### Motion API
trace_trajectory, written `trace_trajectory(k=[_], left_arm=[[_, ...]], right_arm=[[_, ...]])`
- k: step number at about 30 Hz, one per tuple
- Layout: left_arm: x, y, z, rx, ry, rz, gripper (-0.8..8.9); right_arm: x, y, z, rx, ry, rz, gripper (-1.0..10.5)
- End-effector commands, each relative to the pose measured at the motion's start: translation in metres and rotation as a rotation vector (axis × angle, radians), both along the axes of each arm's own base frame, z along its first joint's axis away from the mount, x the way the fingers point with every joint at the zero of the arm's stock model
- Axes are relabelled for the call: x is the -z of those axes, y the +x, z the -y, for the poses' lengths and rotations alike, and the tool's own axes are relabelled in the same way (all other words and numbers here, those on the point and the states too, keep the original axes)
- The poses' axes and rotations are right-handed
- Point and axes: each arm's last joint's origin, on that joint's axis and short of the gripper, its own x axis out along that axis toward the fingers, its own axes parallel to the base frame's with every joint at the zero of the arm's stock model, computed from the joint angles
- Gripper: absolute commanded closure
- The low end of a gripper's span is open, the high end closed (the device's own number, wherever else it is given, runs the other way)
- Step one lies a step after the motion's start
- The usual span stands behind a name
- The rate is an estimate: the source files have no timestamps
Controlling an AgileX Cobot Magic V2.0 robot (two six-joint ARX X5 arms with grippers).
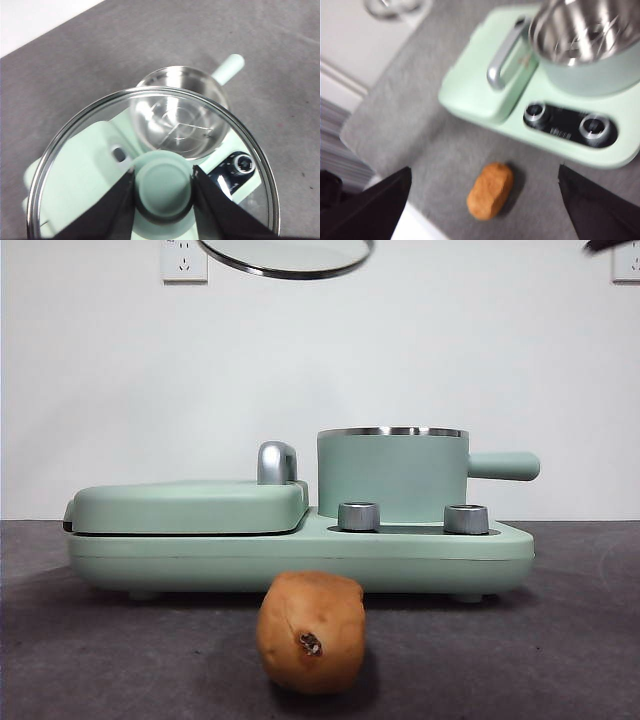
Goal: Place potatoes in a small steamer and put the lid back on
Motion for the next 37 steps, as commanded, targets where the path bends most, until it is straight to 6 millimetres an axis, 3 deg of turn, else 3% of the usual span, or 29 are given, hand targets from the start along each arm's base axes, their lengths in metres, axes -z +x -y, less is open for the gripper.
trace_trajectory(k=[1,10,15,19,28,37], left_arm=[[-0.024,-0.010,-0.019,-0.020,-0.047,0.084,8.07],[-0.048,-0.018,-0.075,-0.168,-0.081,0.153,8.07],[-0.051,-0.015,-0.096,-0.239,-0.079,0.164,8.07],[-0.051,-0.011,-0.108,-0.283,-0.077,0.167,8.07],[-0.050,-0.007,-0.115,-0.321,-0.084,0.166,8.07],[-0.051,-0.007,-0.115,-0.319,-0.086,0.168,8.07]], right_arm=[[0.004,0.004,-0.024,-0.027,-0.027,-0.079,4.9],[0.053,0.008,-0.110,-0.049,-0.247,-0.274,4.9],[0.085,0.008,-0.143,-0.054,-0.377,-0.353,5.1],[0.104,0.014,-0.163,-0.045,-0.462,-0.384,5.2],[0.119,0.038,-0.196,-0.040,-0.547,-0.407,5.2],[0.145,0.053,-0.208,-0.025,-0.644,-0.469,5.2]])
